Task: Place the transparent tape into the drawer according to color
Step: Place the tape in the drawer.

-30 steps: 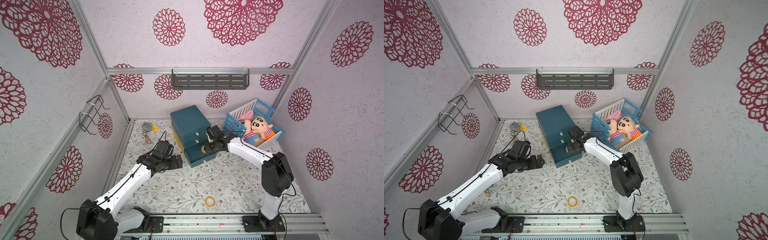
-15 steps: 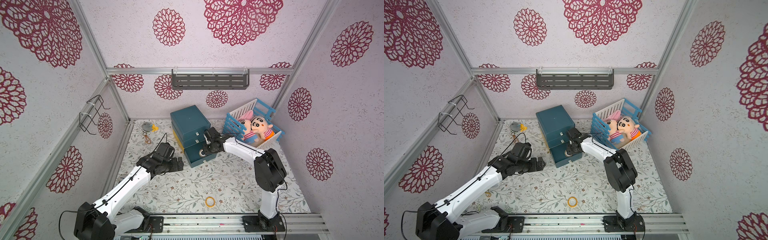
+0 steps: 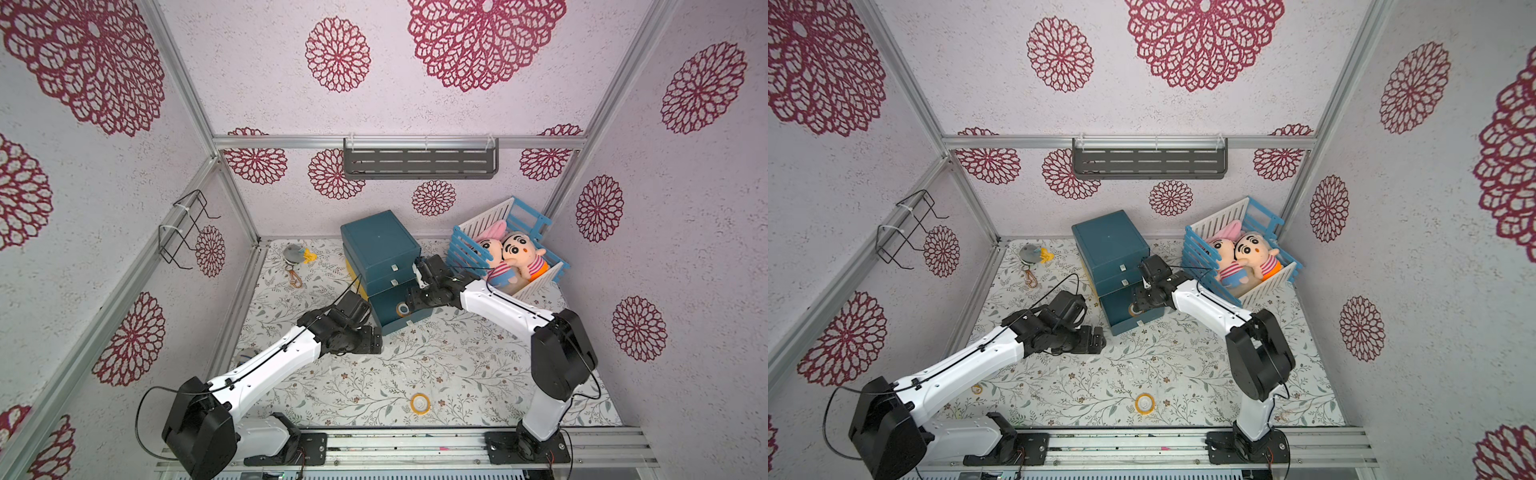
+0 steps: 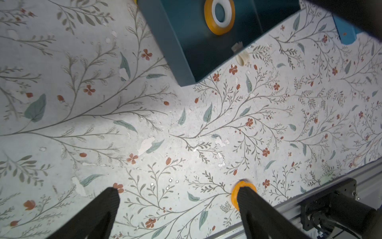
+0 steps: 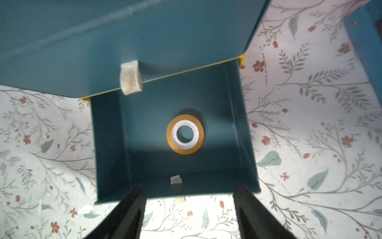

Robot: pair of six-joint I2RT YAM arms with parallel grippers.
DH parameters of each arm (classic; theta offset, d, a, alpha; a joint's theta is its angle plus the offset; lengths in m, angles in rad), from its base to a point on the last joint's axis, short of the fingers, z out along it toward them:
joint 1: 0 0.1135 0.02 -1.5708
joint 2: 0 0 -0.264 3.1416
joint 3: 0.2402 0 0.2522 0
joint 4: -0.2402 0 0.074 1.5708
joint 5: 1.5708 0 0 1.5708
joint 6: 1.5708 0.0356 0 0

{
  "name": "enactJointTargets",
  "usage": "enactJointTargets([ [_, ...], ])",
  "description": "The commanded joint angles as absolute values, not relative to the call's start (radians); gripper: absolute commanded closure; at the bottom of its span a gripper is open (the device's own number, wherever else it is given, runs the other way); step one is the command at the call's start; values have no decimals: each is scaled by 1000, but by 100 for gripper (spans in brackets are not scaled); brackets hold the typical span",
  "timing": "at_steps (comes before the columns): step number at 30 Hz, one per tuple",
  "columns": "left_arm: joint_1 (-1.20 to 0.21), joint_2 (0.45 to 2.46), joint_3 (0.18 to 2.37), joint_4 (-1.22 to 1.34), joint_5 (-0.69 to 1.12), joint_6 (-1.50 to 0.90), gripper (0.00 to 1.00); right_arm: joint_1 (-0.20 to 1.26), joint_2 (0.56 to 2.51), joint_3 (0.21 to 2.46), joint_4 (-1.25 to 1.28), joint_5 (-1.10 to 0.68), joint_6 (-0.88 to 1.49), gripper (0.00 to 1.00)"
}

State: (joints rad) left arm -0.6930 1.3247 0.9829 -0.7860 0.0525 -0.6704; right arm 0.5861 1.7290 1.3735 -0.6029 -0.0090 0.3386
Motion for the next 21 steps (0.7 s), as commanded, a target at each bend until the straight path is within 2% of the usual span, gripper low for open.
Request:
enactJointTargets([
  [1, -747, 1360, 1013, -807, 43, -688, 3, 571, 1590, 1322, -560, -39, 362, 15],
  [3, -783, 1390, 1029, -817, 46, -695, 3, 566, 1531, 1264, -545, -58, 372, 2],
  [4, -797, 1403, 1038, -822, 49, -699, 3, 565, 1505, 1238, -537, -67, 378, 1],
  [14, -925, 1544, 1128, -863, 78, -692, 0, 545, 1298, 999, -489, -130, 403, 1],
  [21, -998, 1647, 1176, -838, 76, -762, 4, 513, 1198, 884, -509, -141, 420, 1],
])
